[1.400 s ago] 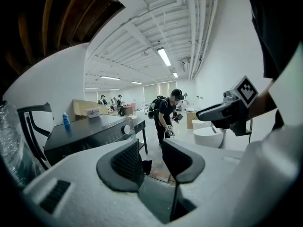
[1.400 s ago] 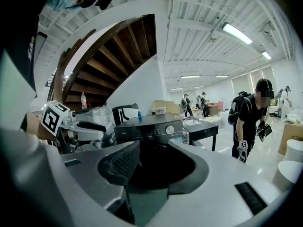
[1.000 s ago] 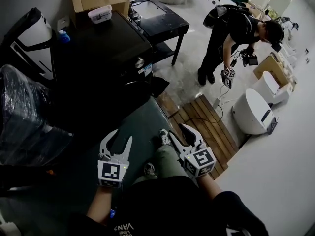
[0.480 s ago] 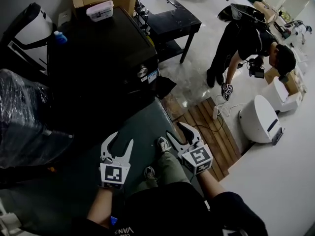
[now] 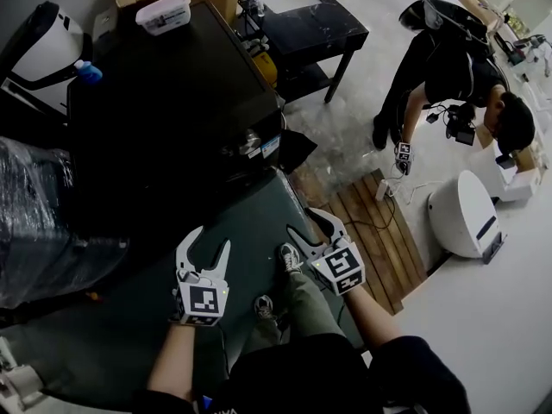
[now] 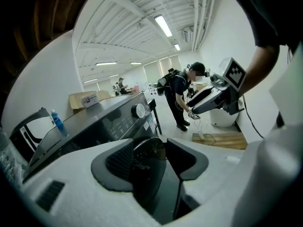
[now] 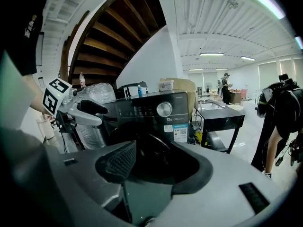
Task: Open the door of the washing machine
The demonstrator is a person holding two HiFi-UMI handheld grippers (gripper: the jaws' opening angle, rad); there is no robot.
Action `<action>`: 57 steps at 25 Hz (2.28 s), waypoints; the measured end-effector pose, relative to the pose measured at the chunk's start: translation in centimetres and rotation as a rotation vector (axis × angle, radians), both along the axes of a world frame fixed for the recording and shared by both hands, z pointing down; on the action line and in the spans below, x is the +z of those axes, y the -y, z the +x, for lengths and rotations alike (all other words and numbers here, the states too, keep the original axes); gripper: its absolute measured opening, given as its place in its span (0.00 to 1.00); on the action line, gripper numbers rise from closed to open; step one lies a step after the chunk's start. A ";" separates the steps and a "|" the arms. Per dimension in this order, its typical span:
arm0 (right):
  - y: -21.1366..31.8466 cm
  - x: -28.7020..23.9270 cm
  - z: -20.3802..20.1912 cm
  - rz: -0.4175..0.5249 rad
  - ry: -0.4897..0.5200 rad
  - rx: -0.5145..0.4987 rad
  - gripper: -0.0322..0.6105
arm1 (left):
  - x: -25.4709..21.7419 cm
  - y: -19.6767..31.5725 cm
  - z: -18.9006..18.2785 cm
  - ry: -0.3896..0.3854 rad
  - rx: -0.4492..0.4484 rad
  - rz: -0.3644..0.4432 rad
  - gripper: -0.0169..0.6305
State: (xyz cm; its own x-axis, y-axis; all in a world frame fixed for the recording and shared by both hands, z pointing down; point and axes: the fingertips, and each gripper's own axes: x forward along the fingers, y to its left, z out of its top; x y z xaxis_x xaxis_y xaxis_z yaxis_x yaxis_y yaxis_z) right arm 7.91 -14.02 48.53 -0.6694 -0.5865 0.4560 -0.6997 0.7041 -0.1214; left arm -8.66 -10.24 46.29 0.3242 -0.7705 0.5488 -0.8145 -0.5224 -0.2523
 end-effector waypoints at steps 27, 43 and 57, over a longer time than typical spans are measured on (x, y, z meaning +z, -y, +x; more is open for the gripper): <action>13.4 16.8 -7.6 0.024 -0.252 -0.419 0.43 | 11.2 9.5 -2.5 0.309 -0.024 -0.118 0.38; 13.9 19.7 -11.4 0.179 -0.396 -0.667 0.40 | 13.3 11.0 -3.0 0.446 0.045 -0.136 0.38; 14.1 20.4 -11.5 0.224 -0.432 -0.785 0.30 | 14.2 12.9 -3.2 0.513 0.099 -0.140 0.38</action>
